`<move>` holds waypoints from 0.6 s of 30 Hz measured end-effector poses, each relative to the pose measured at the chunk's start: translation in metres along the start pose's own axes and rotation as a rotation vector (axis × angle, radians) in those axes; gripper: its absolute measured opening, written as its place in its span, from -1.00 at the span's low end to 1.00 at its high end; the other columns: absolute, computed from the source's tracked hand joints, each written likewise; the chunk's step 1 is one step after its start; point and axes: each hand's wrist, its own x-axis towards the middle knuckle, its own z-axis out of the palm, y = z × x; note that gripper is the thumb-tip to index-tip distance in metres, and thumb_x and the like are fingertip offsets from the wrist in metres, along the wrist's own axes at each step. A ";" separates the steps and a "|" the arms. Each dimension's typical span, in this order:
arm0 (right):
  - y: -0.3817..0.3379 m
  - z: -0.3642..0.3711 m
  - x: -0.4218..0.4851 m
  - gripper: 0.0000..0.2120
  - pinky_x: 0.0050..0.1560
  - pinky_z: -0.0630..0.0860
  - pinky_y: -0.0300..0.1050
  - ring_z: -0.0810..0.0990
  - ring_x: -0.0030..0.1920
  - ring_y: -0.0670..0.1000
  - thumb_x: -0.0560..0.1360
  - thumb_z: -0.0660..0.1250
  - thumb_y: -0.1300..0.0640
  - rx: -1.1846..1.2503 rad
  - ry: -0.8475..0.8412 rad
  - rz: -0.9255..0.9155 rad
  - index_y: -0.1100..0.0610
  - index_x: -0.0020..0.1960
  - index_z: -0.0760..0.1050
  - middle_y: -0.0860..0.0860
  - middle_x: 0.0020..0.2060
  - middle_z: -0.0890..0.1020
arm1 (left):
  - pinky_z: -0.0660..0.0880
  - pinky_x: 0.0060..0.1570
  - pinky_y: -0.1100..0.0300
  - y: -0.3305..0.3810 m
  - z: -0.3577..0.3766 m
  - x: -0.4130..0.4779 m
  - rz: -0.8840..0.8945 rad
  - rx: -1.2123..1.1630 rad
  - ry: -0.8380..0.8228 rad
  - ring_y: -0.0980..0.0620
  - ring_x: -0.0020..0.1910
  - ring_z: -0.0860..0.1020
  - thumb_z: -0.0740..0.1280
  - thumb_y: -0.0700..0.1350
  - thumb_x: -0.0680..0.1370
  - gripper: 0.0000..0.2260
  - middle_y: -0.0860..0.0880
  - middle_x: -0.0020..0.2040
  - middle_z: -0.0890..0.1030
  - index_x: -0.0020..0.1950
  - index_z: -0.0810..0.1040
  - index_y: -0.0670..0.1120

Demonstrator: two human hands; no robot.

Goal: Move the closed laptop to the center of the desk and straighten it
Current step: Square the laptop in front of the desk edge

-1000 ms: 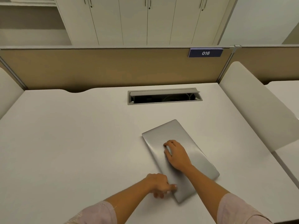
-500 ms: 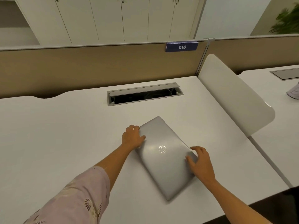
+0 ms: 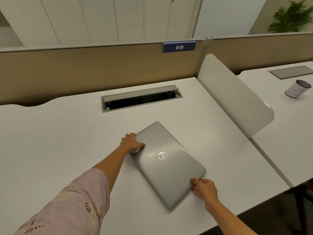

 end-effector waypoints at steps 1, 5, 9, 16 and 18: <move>0.002 0.004 -0.004 -0.82 -0.04 0.64 0.02 0.68 -0.24 0.13 0.44 0.44 0.20 0.065 0.013 0.017 0.31 -0.22 0.57 0.15 -0.32 0.67 | 0.27 0.37 -0.01 0.000 -0.001 0.001 -0.004 -0.015 -0.004 -0.21 0.42 0.26 0.41 0.21 0.43 -0.23 -0.16 0.43 0.29 0.50 0.21 -0.10; -0.001 0.013 -0.019 -0.94 -0.01 0.60 -0.02 0.63 -0.17 0.12 0.46 0.41 0.30 0.293 0.096 0.111 0.24 -0.19 0.59 0.15 -0.24 0.63 | 0.25 0.38 -0.01 0.001 -0.006 0.001 -0.041 -0.119 -0.053 -0.19 0.44 0.21 0.44 0.25 0.39 -0.18 -0.14 0.44 0.28 0.51 0.22 -0.07; -0.012 0.014 -0.018 -0.90 0.09 0.58 0.04 0.64 -0.08 0.17 0.42 0.47 0.26 0.352 0.098 0.209 0.25 -0.18 0.55 0.18 -0.15 0.64 | 0.27 0.39 -0.02 -0.007 -0.008 -0.004 -0.078 -0.190 -0.080 -0.16 0.44 0.19 0.48 0.27 0.32 -0.14 -0.12 0.45 0.28 0.50 0.26 -0.04; -0.030 0.011 -0.008 -0.79 -0.05 0.58 0.03 0.64 -0.14 0.12 0.39 0.47 0.21 0.434 -0.043 0.266 0.24 -0.03 0.52 0.16 -0.13 0.64 | 0.31 0.33 -0.03 -0.030 -0.006 -0.024 -0.158 -0.186 -0.057 -0.17 0.39 0.22 0.51 0.30 0.25 -0.10 -0.17 0.38 0.29 0.44 0.24 -0.04; -0.035 0.015 -0.006 -0.81 -0.14 0.58 0.00 0.64 -0.15 0.12 0.39 0.46 0.17 0.426 -0.061 0.249 0.22 -0.07 0.52 0.14 -0.13 0.64 | 0.30 0.33 -0.04 -0.039 -0.005 -0.032 -0.177 -0.181 -0.044 -0.18 0.39 0.21 0.51 0.31 0.24 -0.07 -0.19 0.38 0.28 0.44 0.21 -0.05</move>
